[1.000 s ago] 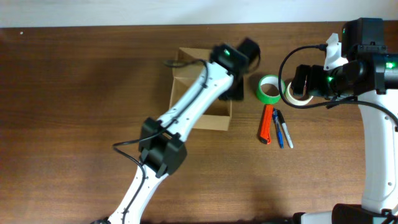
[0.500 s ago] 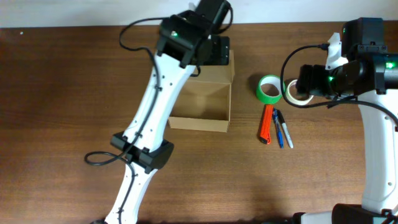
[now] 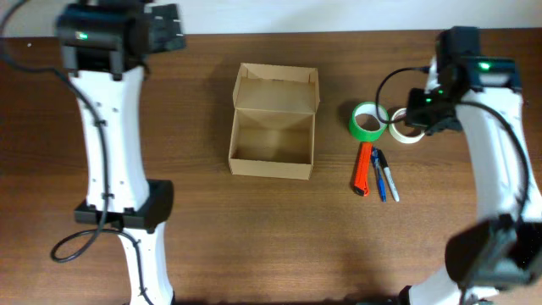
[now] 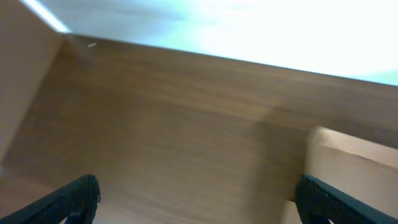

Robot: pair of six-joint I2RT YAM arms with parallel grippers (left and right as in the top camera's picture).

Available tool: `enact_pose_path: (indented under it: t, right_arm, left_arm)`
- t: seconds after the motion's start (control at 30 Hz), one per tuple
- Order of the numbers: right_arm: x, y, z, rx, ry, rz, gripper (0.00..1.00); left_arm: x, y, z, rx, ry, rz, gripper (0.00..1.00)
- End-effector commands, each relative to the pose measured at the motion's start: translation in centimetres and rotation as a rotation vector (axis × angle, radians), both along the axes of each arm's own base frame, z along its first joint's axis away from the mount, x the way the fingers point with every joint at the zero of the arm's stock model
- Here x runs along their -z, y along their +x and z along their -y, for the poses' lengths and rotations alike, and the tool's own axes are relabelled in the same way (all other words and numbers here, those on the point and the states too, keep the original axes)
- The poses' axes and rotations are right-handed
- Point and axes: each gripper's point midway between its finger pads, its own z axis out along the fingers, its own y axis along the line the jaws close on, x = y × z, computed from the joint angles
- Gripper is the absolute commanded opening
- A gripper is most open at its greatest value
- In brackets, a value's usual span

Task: Pack container
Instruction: 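Release the box and raise the left arm back up, then grasp the green tape roll rim with the right gripper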

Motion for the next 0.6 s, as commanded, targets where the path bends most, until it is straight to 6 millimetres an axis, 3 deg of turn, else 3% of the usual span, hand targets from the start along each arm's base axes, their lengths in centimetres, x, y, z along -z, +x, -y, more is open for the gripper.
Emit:
enact_pose_path:
  t: [0.0, 0.2, 0.33, 0.47, 0.5, 0.57]
  right_arm:
    - [4.4, 1.3, -1.5, 0.001, 0.115, -0.07, 0.04]
    - [9.0, 3.7, -2.6, 0.055, 0.203, -0.103, 0.04]
    - [11.1, 5.1, -3.3, 0.088, 0.258, -0.102, 0.04]
    - [11.9, 6.3, -3.5, 0.146, 0.284, -0.074, 0.04]
    - [11.9, 6.6, -3.5, 0.155, 0.286, -0.062, 0.12]
    - [11.8, 7.2, -3.4, 0.163, 0.288, -0.04, 0.46]
  left_arm:
    - [0.9, -0.3, -4.1, -0.067, 0.04, -0.053, 1.0]
    - [3.3, -0.8, -8.7, -0.164, 0.041, -0.143, 1.0]
    - [4.3, -1.0, -9.8, -0.188, 0.04, -0.179, 1.0]
    - [4.6, -1.0, -10.1, -0.193, 0.04, -0.188, 1.0]
    - [4.6, -1.0, -10.1, -0.193, 0.039, -0.188, 1.0]
    - [4.6, -1.0, -10.1, -0.193, 0.039, -0.188, 1.0]
